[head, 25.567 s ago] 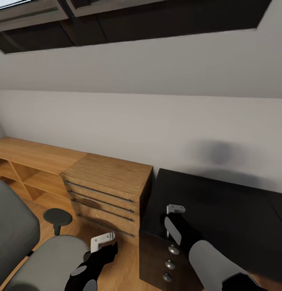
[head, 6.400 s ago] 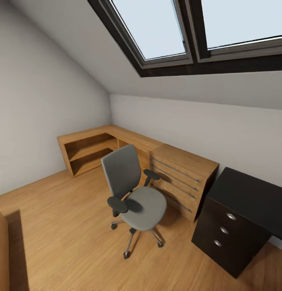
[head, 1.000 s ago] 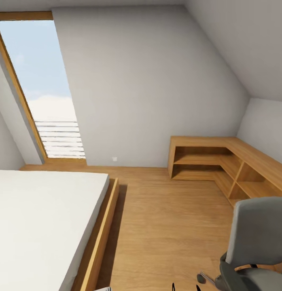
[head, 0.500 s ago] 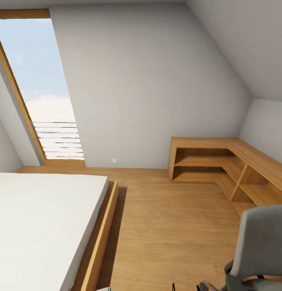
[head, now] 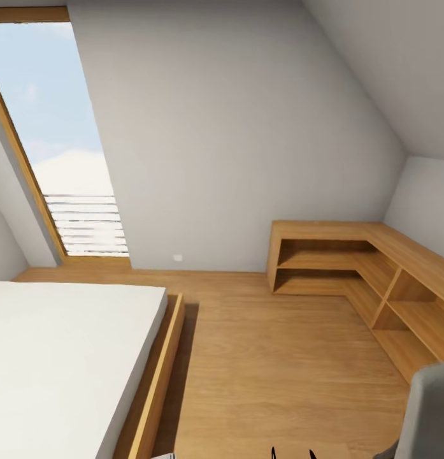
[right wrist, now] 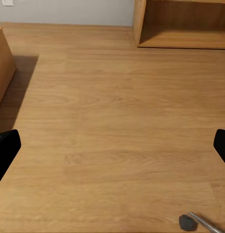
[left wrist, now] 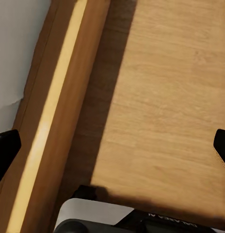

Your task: In the bedroom, organize the workspace by keeping the computer under the desk, ensuring the monitor is on the desk, placing the keyboard on the desk next to the monitor, placing the mouse on the desk next to the keyboard, moving the folder from the swivel chair onto the desk next to the mouse, stacking the notebook on top of the folder with the pen on top of the notebook, and positioning the swivel chair next to the desk.

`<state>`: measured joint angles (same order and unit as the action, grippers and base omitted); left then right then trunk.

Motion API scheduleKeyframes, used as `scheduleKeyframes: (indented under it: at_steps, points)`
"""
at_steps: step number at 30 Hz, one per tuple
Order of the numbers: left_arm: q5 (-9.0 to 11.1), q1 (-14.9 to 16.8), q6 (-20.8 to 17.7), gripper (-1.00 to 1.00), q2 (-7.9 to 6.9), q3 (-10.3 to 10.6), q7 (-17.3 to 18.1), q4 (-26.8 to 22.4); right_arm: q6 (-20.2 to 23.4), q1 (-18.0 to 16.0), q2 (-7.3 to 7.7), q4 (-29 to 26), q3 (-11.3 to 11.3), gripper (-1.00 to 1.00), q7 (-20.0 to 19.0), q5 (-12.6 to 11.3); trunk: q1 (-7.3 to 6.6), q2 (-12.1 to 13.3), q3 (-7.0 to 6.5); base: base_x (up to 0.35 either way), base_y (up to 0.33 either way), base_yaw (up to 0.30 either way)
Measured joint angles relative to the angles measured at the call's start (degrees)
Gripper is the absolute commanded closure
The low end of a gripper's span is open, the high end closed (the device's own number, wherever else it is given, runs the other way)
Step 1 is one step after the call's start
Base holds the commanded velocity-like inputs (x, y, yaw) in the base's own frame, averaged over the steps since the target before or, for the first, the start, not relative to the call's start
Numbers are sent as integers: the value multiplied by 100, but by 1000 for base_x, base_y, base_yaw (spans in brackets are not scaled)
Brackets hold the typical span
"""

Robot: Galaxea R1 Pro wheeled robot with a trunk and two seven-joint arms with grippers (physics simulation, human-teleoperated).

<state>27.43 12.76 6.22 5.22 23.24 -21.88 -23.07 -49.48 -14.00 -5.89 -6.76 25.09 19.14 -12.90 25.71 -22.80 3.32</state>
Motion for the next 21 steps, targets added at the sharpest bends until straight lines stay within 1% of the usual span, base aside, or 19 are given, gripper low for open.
scheduleKeyframes:
  at_steps: [21]
  points:
    - [0, 0, -3, -100, 0, 0, 0, 11, 0, 0, 1, 4, 1, -100, 0, 0, 0, 0, 0, 327, 0, 0]
